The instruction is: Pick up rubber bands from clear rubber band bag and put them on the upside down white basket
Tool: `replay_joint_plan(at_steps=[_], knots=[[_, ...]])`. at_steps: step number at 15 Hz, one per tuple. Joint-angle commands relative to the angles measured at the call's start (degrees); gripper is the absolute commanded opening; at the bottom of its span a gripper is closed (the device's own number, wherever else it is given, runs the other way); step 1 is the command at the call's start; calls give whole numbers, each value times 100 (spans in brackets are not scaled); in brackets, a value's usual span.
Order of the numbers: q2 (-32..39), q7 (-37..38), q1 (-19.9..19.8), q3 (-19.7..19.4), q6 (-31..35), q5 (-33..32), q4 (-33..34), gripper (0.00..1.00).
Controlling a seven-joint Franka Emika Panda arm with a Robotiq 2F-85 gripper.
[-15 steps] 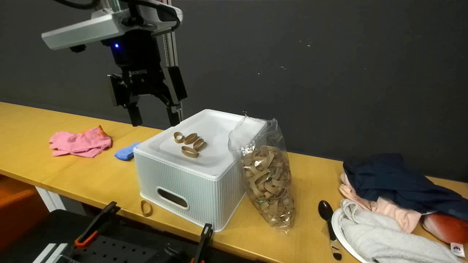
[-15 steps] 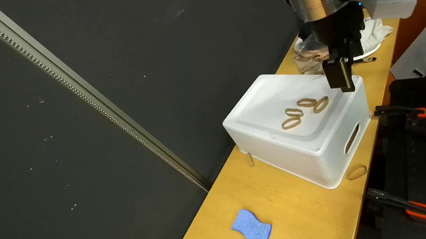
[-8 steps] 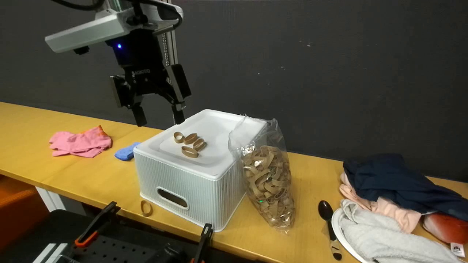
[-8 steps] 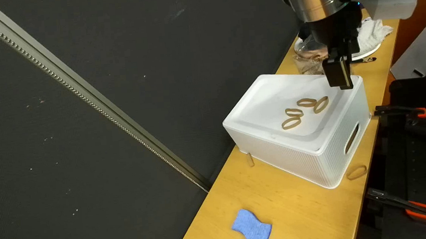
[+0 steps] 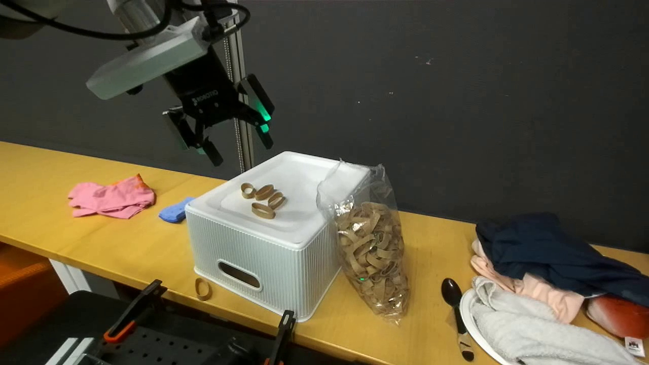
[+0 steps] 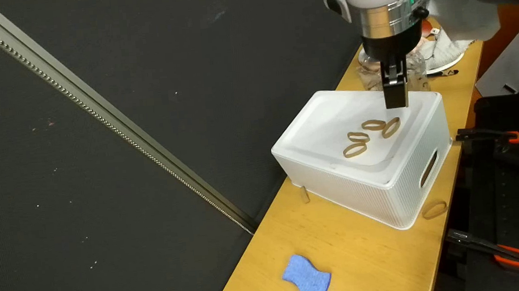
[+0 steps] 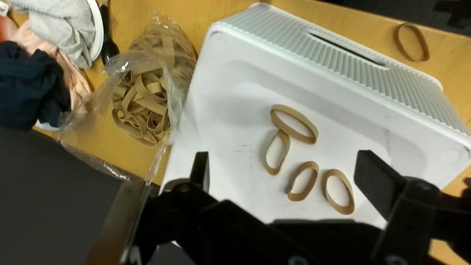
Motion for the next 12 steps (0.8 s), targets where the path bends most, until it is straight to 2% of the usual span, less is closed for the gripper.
replay_joint_plan(at_steps=[1, 6, 7, 12], knots=[[-424, 373, -87, 186, 407, -380, -339, 100], [-1237, 811, -212, 185, 536, -260, -1045, 100], [-878, 1004, -46, -23, 310, -440, -560, 100], [-1028, 1011, -173, -473, 393, -860, -665, 100]])
